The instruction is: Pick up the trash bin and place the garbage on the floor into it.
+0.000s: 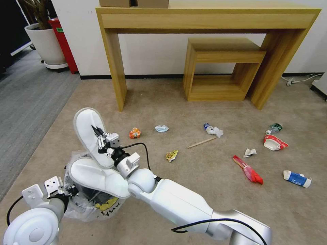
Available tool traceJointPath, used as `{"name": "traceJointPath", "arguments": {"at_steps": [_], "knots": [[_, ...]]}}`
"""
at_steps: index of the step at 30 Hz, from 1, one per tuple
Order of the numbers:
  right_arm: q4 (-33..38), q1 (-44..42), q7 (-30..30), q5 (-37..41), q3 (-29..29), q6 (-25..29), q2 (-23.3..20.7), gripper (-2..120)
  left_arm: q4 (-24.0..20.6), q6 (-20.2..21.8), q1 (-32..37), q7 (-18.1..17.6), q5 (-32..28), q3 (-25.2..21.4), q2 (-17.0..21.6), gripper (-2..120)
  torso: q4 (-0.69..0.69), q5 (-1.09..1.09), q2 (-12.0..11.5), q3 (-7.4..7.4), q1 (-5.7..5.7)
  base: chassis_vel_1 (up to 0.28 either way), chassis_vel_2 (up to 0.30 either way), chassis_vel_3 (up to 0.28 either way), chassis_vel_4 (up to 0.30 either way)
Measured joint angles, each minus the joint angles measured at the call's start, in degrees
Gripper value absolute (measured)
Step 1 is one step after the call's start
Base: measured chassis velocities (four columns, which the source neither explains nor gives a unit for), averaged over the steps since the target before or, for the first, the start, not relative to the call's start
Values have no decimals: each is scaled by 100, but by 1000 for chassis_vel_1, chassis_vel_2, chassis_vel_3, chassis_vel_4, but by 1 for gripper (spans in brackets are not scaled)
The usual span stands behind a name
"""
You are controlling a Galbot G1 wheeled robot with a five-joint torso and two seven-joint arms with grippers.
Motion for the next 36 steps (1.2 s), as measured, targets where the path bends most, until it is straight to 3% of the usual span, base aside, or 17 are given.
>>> {"name": "traceJointPath", "arguments": {"at_steps": [6,19,36], "knots": [[-44,-153,-4,-205,-215,106,140,0,-8,0,18,-9,12,-3,-49,0,0,0,0,0,0,0,0,0,0],[216,-402,12,-286,-284,148,-81,0,-21,-3,98,-8,28,-105,-79,0,0,0,0,-1,0,0,0,0,0],[162,-587,20,-343,-488,228,0,0,6,-18,65,-3,10,-79,-56,0,0,0,0,0,0,0,0,0,0]]}}
